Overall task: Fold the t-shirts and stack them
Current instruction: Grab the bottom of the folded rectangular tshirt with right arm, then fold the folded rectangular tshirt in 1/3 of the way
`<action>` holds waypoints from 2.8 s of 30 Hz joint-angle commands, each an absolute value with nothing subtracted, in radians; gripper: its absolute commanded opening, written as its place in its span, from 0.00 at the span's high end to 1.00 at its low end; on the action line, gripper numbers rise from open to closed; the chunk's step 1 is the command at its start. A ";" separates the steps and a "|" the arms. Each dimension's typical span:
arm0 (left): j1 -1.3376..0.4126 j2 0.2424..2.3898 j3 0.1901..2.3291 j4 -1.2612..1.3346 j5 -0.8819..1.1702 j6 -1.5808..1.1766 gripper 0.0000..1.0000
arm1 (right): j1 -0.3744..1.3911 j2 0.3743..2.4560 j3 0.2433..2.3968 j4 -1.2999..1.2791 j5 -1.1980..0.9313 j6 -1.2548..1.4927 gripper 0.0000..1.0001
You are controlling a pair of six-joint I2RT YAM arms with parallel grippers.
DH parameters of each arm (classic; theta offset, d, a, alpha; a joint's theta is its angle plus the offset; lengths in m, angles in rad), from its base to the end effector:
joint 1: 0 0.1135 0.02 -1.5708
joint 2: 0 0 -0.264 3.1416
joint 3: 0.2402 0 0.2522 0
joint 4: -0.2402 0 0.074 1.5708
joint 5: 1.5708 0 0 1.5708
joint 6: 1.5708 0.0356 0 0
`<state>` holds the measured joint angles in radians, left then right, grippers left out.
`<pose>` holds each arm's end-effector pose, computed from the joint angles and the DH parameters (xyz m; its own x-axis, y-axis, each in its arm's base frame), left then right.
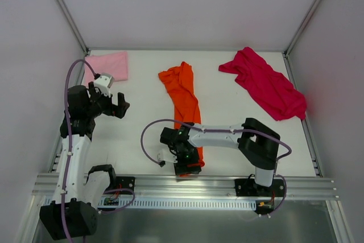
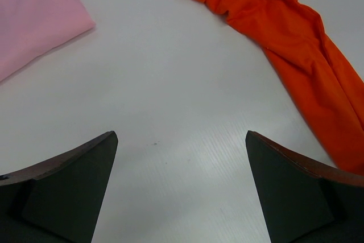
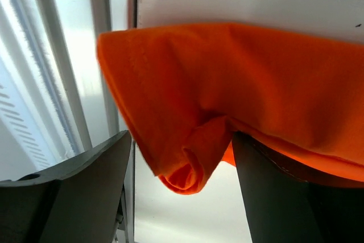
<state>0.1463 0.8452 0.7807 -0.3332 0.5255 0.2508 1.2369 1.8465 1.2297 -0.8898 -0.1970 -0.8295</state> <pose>0.1903 0.0100 0.3145 -0.2889 0.1744 -0.9413 0.4162 0.9084 0.0406 0.1027 0.3173 0.1661 0.4656 -0.8649 -0.1874 -0.8696 -0.4864 0.0846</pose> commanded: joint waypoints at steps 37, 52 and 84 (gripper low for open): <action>0.221 0.824 0.779 -0.313 0.641 0.276 0.01 | 1.054 1.689 1.354 -0.710 0.259 -0.896 0.99; 0.229 0.808 0.761 -0.322 0.649 0.288 0.01 | 0.881 1.953 1.624 -0.698 0.279 -0.942 0.99; 0.241 0.813 0.752 -0.324 0.666 0.299 0.01 | 0.805 1.751 1.367 -0.009 0.629 -1.095 0.00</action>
